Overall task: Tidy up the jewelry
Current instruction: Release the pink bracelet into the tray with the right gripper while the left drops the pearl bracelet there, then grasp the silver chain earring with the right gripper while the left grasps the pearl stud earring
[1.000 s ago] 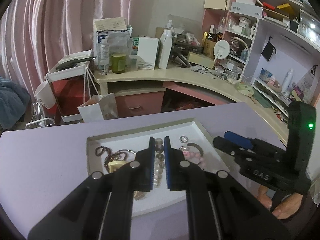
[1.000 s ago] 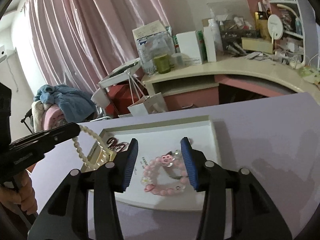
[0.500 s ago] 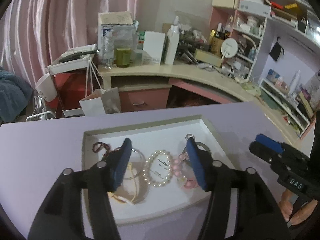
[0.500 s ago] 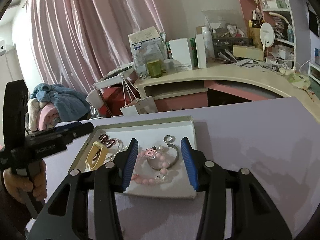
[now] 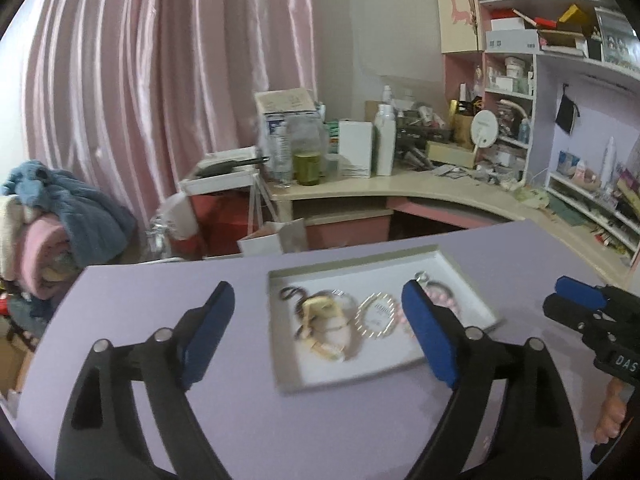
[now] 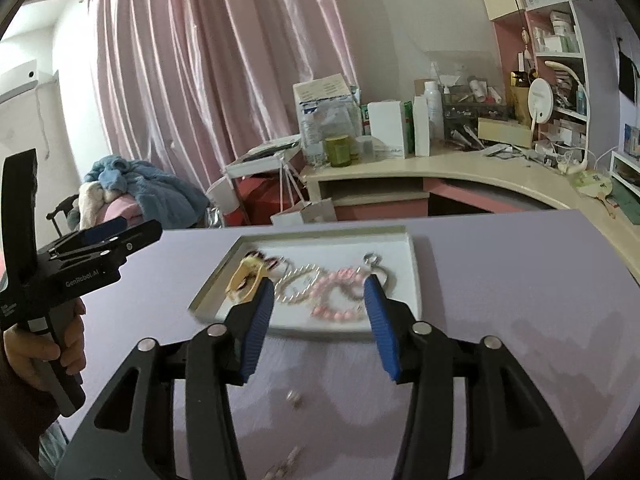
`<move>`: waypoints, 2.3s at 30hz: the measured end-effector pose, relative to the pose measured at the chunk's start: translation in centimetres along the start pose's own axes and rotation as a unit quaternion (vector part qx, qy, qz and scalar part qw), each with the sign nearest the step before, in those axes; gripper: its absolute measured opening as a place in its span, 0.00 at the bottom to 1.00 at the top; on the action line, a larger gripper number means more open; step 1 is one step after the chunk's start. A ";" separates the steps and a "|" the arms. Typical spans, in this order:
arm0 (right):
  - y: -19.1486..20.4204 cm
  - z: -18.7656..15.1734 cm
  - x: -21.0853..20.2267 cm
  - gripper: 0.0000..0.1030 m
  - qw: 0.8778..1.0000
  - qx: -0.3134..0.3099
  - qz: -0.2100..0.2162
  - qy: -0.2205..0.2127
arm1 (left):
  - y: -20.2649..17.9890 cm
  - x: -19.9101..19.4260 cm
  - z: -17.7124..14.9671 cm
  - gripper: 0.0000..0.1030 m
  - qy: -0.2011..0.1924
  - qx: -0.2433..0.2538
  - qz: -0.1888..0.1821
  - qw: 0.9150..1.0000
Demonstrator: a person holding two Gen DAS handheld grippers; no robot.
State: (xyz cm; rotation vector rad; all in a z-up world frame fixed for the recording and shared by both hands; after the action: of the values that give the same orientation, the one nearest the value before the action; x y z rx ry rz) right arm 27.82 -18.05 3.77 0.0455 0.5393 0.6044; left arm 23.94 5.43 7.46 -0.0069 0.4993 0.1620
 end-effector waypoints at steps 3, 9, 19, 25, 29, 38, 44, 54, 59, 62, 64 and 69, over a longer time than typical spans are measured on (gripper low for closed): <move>0.9 -2.2 -0.6 0.50 1.000 -0.004 -0.005 0.018 | 0.4 -2.0 -1.8 0.90 -0.003 0.004 0.011 1.000; 1.9 -7.5 -1.1 0.50 0.998 0.000 -0.014 0.065 | 0.9 -4.6 -5.2 0.92 -0.002 0.009 0.025 1.000; 3.8 -11.1 -1.0 0.50 0.994 -0.009 -0.019 0.111 | 3.3 -7.0 -7.7 0.94 0.005 -0.032 0.019 0.999; 5.7 -12.4 1.0 0.48 0.985 -0.056 -0.047 0.158 | 3.7 -7.2 -7.9 0.94 0.005 -0.036 0.017 0.999; 5.7 -12.9 2.0 0.33 0.981 -0.066 -0.061 0.171 | 3.8 -7.2 -8.0 0.94 0.008 -0.037 0.017 0.999; 5.0 -12.8 1.9 0.07 0.982 -0.059 -0.054 0.173 | 3.5 -6.5 -8.7 0.94 0.025 -0.040 0.003 0.999; 3.0 -11.2 -0.1 0.07 0.988 -0.028 -0.049 0.141 | 1.7 -4.8 -8.8 0.94 0.043 -0.030 -0.018 0.998; 0.7 -5.2 -6.5 0.07 0.998 -0.013 -0.056 0.030 | -2.9 -0.4 -10.1 0.94 0.095 -0.039 -0.080 0.992; -0.5 -3.6 -7.4 0.07 0.998 -0.004 -0.064 0.006 | -6.6 2.2 -11.3 0.94 0.127 -0.031 -0.099 0.986; -1.3 -3.4 -7.2 0.07 0.998 0.002 -0.065 0.005 | -8.8 3.7 -11.9 0.93 0.143 -0.013 -0.096 0.985; -1.6 -3.4 -6.9 0.07 0.998 0.006 -0.065 0.006 | -10.2 4.8 -12.2 0.87 0.155 -0.001 -0.090 0.984; -2.4 -3.5 -6.7 0.07 0.998 0.016 -0.062 0.008 | -12.0 7.6 -12.3 0.72 0.201 -0.004 -0.086 0.976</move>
State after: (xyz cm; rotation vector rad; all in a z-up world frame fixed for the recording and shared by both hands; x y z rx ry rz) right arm 22.74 -24.13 3.40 0.0381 0.5628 0.4760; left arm 26.55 -5.78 -7.41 -0.0926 0.8992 -0.0088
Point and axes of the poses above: each gripper's, at about its wrist camera, not at the fingertips, and x roughly the way its jaws point, y to its left, z to its top, the point moved 1 cm from there along x, roughly the way its jaws point, and after that the axes turned 2 degrees about -x, right-handed, at the moved point
